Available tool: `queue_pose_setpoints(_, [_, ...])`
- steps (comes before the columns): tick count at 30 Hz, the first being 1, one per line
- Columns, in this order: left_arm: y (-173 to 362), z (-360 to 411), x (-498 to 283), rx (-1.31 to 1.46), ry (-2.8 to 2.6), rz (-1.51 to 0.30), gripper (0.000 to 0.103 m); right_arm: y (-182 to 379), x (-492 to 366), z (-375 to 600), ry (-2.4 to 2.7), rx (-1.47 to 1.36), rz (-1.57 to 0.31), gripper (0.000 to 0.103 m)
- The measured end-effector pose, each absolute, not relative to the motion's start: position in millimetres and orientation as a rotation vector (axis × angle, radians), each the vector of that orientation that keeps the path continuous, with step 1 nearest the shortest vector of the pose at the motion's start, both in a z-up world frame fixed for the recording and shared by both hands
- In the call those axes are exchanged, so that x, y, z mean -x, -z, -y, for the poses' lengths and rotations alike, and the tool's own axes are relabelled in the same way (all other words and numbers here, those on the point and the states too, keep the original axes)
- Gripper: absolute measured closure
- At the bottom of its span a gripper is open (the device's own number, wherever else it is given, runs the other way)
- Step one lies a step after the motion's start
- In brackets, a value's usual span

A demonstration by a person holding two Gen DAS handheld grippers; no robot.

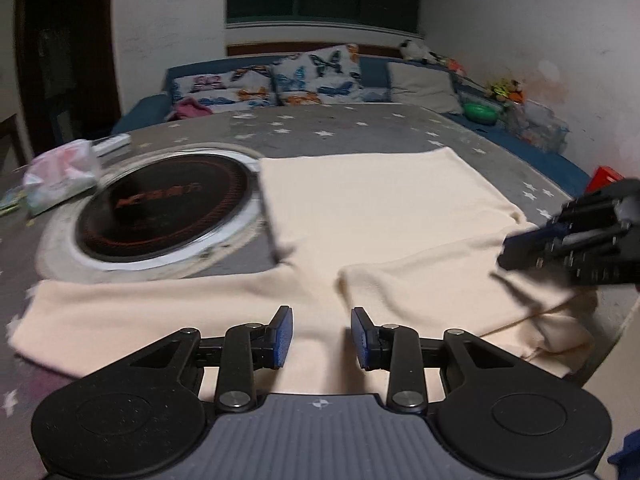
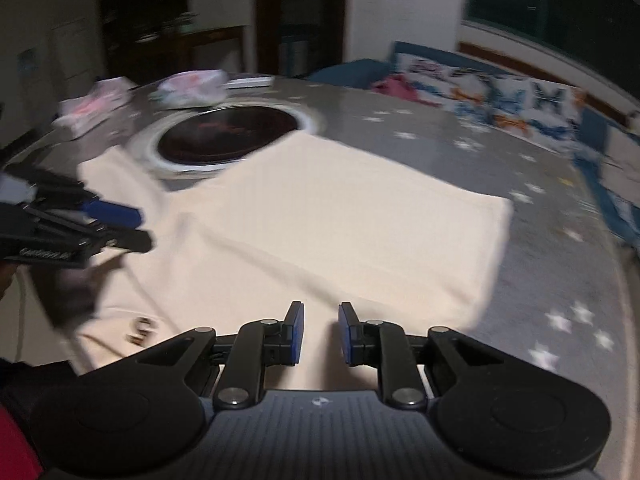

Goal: Fold clothes

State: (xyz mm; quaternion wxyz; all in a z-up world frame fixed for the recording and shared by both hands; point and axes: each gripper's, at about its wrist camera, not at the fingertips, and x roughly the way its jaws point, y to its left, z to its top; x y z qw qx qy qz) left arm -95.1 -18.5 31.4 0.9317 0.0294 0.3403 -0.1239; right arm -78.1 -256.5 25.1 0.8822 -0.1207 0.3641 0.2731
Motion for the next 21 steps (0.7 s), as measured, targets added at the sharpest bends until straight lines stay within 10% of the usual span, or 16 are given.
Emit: queue_pose_setpoints(21, [-28,-128,89,0.206,-0.368,-0.7,0.046,-21,95,159,-0.821,0.413,-0.675,0.086])
